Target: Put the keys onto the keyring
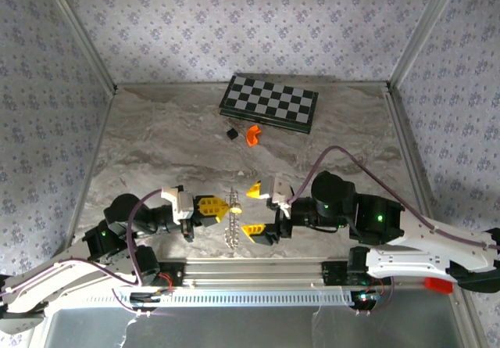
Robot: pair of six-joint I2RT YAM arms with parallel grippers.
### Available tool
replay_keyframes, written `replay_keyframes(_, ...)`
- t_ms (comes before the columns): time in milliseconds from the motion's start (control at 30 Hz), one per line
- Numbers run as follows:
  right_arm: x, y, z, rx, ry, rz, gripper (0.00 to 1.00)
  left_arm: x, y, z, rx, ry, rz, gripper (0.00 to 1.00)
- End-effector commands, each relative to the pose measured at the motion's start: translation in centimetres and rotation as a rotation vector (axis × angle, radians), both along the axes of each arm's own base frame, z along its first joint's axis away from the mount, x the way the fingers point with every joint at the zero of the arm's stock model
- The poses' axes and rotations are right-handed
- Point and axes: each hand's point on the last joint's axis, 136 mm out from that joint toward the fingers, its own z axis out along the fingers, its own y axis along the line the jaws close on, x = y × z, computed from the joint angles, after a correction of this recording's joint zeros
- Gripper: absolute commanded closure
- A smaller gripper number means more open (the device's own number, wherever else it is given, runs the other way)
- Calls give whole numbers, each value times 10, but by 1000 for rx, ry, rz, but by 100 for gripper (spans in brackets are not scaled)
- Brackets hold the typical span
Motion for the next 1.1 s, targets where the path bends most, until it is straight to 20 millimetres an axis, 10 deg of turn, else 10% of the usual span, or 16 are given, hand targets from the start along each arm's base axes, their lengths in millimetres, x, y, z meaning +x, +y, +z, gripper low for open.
replay_keyframes(0,3,-3,11,36,-43,-21,22,-8,10,31,-122,-43,-14,100)
replay_keyframes(567,0,3,11,22,-95,-10,7,-10,17,30,-124,-36,-7,100)
replay_keyframes(1067,-26,-8,15,70,-164,99,27,-17,8,31,-101,-61,-68,100)
